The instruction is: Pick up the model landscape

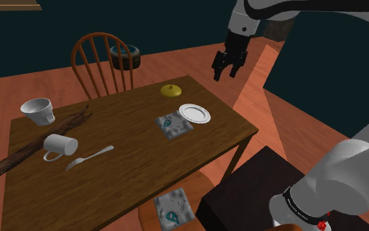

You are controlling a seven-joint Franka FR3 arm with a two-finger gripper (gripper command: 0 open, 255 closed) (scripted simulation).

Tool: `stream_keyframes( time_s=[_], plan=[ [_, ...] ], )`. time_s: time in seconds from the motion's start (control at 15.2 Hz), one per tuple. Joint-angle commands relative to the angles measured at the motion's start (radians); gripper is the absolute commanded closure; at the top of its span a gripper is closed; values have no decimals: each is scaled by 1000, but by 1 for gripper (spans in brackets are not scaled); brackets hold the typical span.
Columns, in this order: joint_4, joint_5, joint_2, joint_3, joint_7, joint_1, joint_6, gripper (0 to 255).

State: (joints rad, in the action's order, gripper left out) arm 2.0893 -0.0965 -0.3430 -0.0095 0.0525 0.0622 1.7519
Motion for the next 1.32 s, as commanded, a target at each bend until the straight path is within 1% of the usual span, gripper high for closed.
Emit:
stream_keyframes(
  time_s=[0.0,0.4,0.73,0.99,1.25],
  plan=[
    [-47,-7,89,8,-1,10,-1,0],
    [-226,-21,363,22,-19,28,-35,0],
    [-403,-27,593,38,-27,42,-88,0],
    [-568,-28,782,51,-30,55,-149,0],
    [-762,-26,981,65,-30,70,-228,0]
  ],
)
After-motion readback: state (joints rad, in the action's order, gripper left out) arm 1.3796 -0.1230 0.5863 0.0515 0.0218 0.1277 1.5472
